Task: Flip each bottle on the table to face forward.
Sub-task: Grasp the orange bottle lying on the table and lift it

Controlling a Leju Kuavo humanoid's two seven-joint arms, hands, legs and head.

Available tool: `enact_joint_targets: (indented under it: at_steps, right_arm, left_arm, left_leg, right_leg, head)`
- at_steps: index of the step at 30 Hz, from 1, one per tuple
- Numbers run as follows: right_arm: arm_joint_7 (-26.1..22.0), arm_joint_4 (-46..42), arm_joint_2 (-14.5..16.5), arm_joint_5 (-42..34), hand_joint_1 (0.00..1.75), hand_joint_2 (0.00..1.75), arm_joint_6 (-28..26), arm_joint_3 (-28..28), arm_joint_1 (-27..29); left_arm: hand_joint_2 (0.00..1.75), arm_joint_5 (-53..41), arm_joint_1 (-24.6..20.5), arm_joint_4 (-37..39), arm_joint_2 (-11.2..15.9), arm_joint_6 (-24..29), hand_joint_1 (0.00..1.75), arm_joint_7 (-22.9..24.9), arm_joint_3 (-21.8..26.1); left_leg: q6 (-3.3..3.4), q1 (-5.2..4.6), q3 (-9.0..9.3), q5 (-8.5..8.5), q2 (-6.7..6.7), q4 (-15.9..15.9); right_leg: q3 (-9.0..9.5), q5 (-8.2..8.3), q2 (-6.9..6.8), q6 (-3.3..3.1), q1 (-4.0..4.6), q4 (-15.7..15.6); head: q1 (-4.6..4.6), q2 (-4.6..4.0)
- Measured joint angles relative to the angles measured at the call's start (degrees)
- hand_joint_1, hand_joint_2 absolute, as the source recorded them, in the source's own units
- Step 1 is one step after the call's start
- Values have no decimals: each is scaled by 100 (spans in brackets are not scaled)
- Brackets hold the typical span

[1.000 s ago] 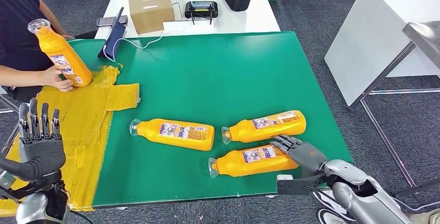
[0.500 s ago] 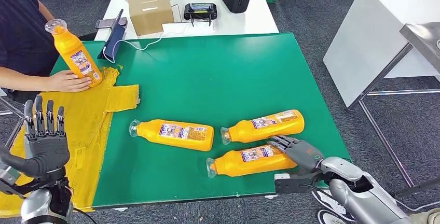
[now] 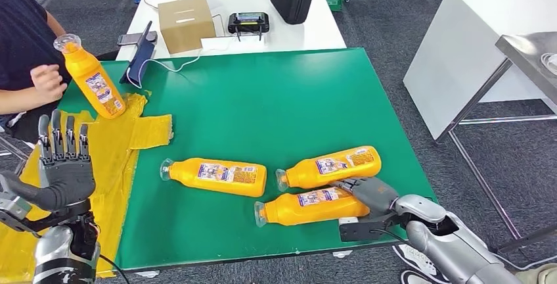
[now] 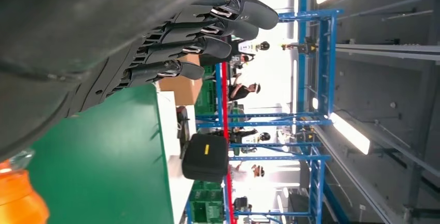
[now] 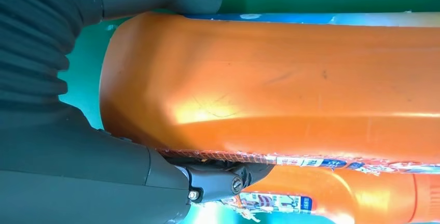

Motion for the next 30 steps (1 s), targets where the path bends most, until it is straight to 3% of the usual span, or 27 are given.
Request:
enact_joint_targets:
  at_steps: [4, 7, 12, 21, 24, 26, 30]
  right_arm:
    - [-307, 63, 126, -672, 175, 175, -1, -14, -7]
    - [-617, 111, 529, -1406, 175, 175, 40, -92, 47]
    - [-629, 132, 1076, -1648, 175, 175, 111, -130, 195]
    - [-682, 133, 1261, -1771, 175, 175, 122, -162, 255]
    - [-981, 126, 1483, -2537, 175, 175, 362, -288, 262]
    - [-1011, 48, 1810, -3362, 175, 175, 598, -481, 227]
    - [-603, -314, 2543, -4575, 175, 175, 756, -907, -208]
  left_arm:
    - [0, -7, -123, 163, 23, 97, 0, 0, -23]
    - [0, 0, -137, 251, 38, 113, 0, 0, -84]
    - [0, 14, -118, 337, 38, 117, 0, 1, -155]
    - [0, 20, -84, 406, 43, 148, 0, 2, -181]
    - [0, 29, -85, 416, 42, 118, 0, 19, -195]
    - [0, 66, -90, 415, 33, 59, 0, 56, -235]
    - [175, 208, -101, 345, -44, -74, 0, 226, -384]
  left_leg:
    - [-1, 3, -15, 0, 2, -1]
    - [-8, 4, -45, 16, 2, 1]
    - [-10, 4, -101, 41, -38, 3]
    - [-7, -15, -157, 43, -52, 3]
    - [-3, -16, -175, 49, -55, 3]
    - [-5, -17, -200, 60, -51, 3]
    - [-10, -19, -232, 81, -50, 5]
  right_leg:
    - [11, 0, 2, 0, 2, 0]
    - [24, 13, 2, -4, 4, 3]
    - [-26, 15, -26, -7, 12, 10]
    - [-72, 16, -40, -5, -1, 10]
    - [-82, 19, -41, -2, 0, 13]
    - [-111, 27, -39, 5, 1, 20]
    - [-160, 33, -39, 9, 1, 34]
  head:
    - [2, 0]
    - [-1, 0]
    - [-5, 0]
    - [-3, 0]
    - [-1, 0]
    - [-2, 0]
    - [-5, 0]
